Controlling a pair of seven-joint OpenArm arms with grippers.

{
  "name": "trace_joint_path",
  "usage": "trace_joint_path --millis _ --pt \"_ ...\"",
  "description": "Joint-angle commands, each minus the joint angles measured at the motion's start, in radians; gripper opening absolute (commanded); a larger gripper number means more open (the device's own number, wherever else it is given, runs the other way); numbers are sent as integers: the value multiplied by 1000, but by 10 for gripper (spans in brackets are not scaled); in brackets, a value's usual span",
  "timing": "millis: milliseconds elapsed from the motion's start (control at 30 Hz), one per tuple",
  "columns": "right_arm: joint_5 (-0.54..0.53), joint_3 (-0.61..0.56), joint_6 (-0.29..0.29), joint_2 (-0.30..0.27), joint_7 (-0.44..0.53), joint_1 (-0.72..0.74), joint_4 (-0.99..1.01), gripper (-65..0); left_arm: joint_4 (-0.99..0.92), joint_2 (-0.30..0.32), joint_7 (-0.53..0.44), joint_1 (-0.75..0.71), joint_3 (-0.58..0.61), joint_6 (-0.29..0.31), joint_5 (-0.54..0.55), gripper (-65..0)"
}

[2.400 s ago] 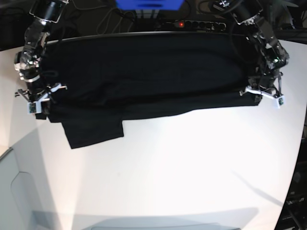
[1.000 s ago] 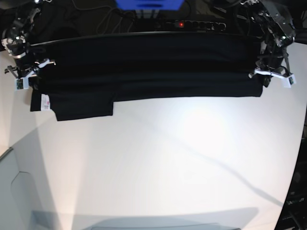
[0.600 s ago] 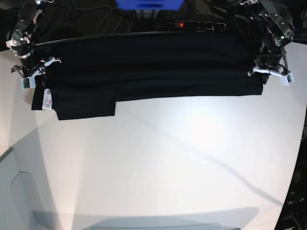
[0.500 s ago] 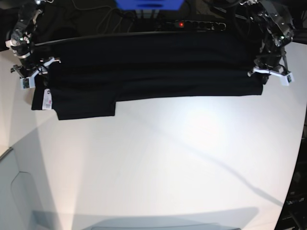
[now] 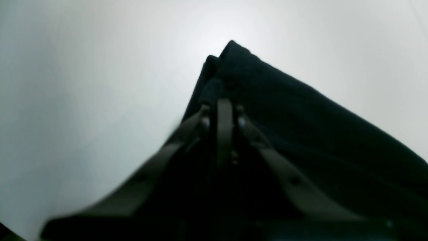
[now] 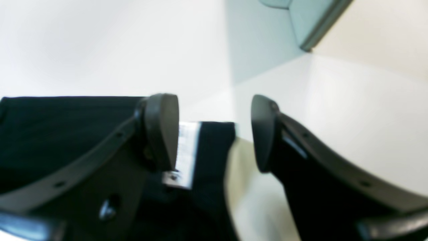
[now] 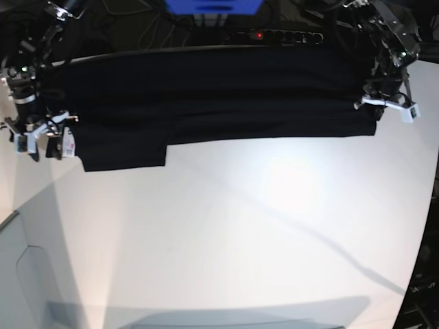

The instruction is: Fold the T-shirt properly

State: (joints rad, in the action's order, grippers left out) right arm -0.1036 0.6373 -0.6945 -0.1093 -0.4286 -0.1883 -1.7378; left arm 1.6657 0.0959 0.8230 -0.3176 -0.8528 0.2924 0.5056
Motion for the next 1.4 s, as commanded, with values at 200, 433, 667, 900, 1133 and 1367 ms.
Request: trace_joint_path --millis 200,433,667,900,1133,1367 --pt "-15 -150 -4 -54 -98 207 192 -301 15 12 -14 -1 -4 -2 9 -649" --pt "132 -169 -4 -46 -94 326 413 -302 15 12 -14 -2 -4 -2 9 -649" --pt "137 -173 -4 -53 -45 312 488 -302 15 12 -14 -2 -6 -2 9 -649" --pt "135 -175 -4 -51 -42 266 479 -398 15 12 -14 -2 -6 -2 9 -649" --pt "132 -165 -4 -46 -42 260 368 -650 15 12 -14 -2 -4 -2 9 -649" --pt "130 -164 -4 -10 -48 126 43 -650 15 12 -14 -2 -4 -2 9 -649"
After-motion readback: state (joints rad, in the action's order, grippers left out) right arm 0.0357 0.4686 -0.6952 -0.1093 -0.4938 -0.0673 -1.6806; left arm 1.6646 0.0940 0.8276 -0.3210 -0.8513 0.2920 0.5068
